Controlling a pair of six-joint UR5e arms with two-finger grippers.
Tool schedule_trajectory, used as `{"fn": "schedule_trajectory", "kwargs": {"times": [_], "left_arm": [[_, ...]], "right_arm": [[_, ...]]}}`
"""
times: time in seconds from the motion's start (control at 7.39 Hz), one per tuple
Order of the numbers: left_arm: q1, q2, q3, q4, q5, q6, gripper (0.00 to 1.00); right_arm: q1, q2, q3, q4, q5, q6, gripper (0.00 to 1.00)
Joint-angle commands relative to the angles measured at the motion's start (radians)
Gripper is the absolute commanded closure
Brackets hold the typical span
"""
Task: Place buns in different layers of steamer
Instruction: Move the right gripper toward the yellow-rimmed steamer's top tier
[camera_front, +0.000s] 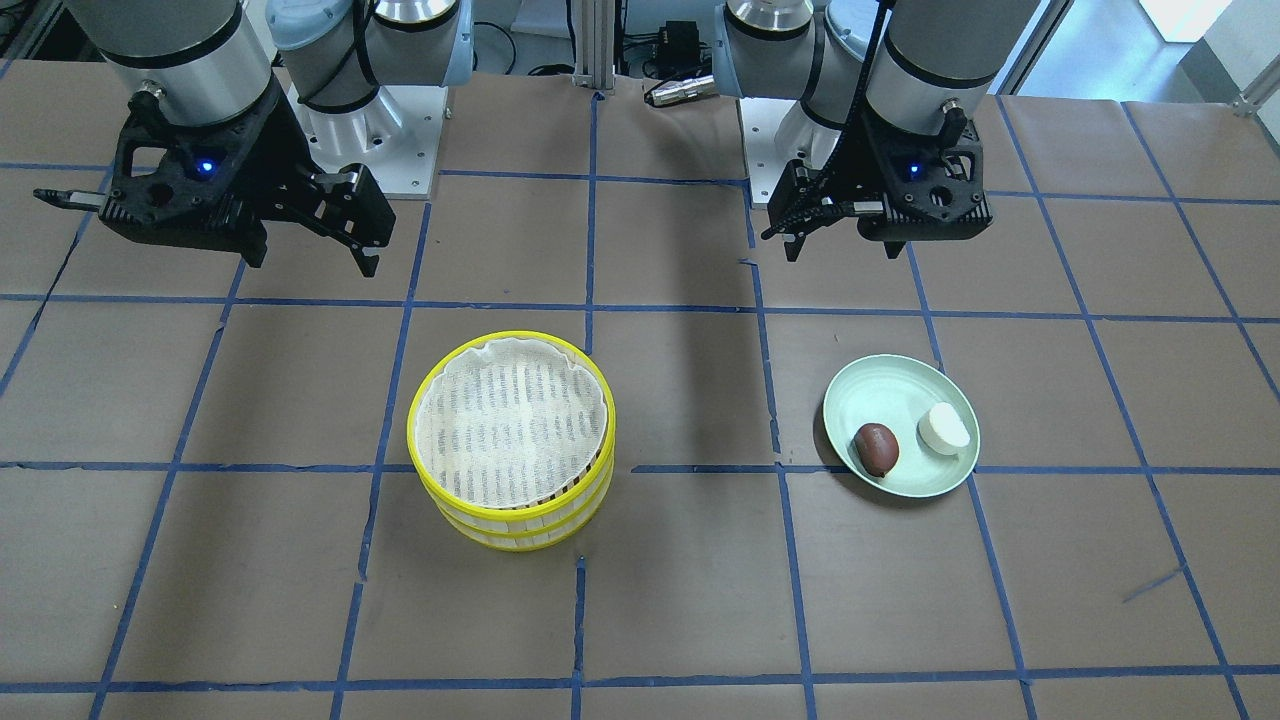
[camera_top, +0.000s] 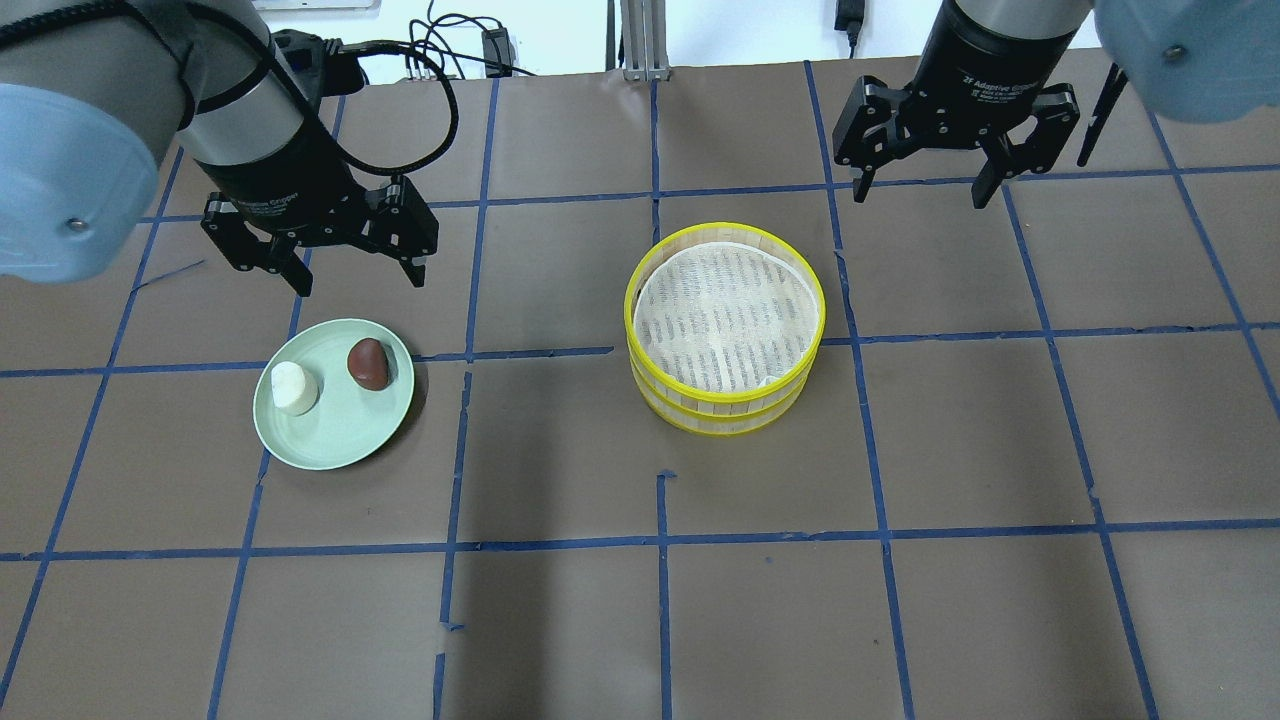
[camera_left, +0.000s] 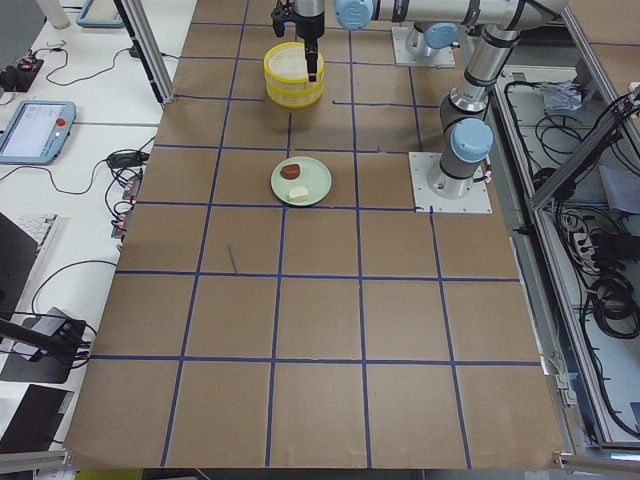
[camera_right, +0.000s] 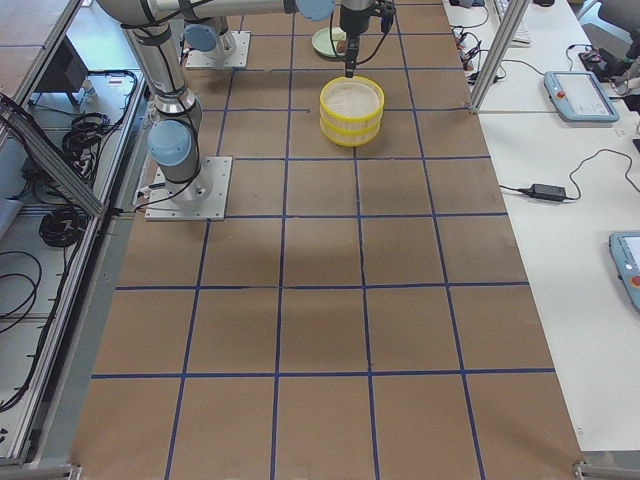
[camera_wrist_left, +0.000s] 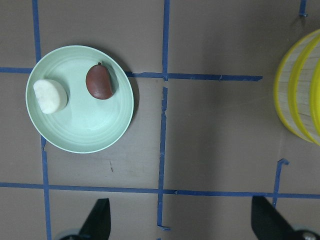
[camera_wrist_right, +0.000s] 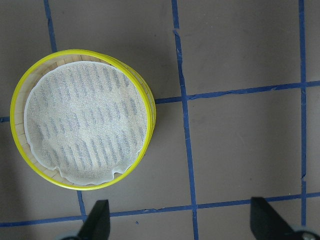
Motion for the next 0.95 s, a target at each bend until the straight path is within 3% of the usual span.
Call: {"fn": "schedule_trajectory", "kwargs": {"times": [0.0, 0.54, 0.68, 0.81], "left_arm": [[0.0, -0.001, 0.0, 0.0, 0.0, -0.001, 0.0], [-0.002, -0.003, 0.0, 0.0, 0.002, -0.002, 0.0], [-0.002, -0.003, -0.002, 0.0, 0.002, -0.002, 0.0], [-0.002, -0.003, -0.002, 0.0, 0.002, -0.004, 0.0]], "right_arm": [[0.001, -0.001, 0.01, -0.002, -0.003, 0.0, 0.0], [0.006, 0.001, 0.04, -0.05, 0.008, 0.012, 0.0], [0.01, 0.017, 0.083, -0.094, 0.02, 0.0, 0.0], [0.015, 0.077, 0.127, -0.229, 0.02, 0.003, 0.0]]}}
